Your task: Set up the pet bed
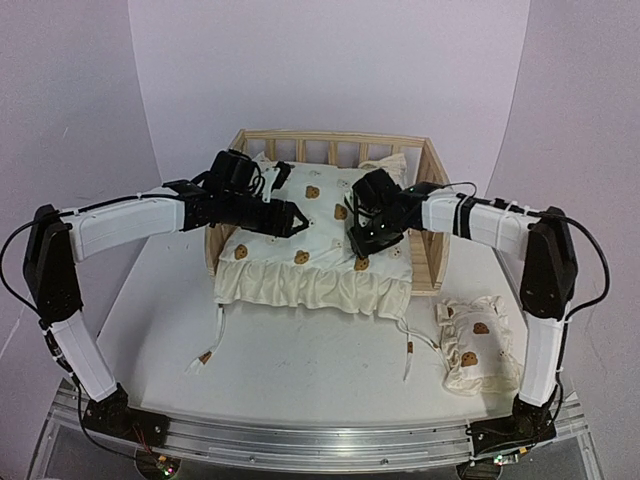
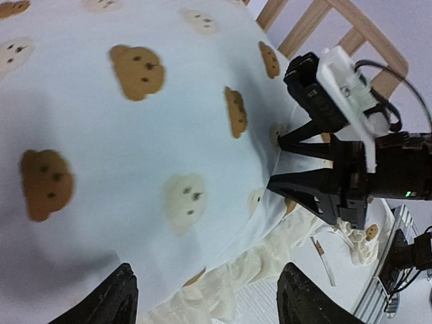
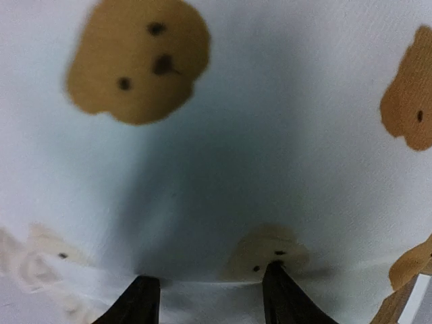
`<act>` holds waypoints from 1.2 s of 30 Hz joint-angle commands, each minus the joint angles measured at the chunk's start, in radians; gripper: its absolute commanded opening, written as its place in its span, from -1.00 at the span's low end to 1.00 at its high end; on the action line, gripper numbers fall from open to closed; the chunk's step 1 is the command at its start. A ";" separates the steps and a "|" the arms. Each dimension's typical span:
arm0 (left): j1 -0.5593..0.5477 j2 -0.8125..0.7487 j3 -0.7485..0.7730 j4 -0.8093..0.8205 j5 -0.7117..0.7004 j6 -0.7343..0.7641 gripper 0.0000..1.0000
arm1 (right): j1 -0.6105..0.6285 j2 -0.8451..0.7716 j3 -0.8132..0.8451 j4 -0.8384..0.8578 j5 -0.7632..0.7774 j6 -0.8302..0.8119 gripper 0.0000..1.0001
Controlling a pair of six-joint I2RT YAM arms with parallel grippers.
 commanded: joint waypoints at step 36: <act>0.052 0.090 0.088 -0.042 -0.220 0.110 0.81 | -0.139 -0.769 -0.561 -0.138 0.144 0.118 0.73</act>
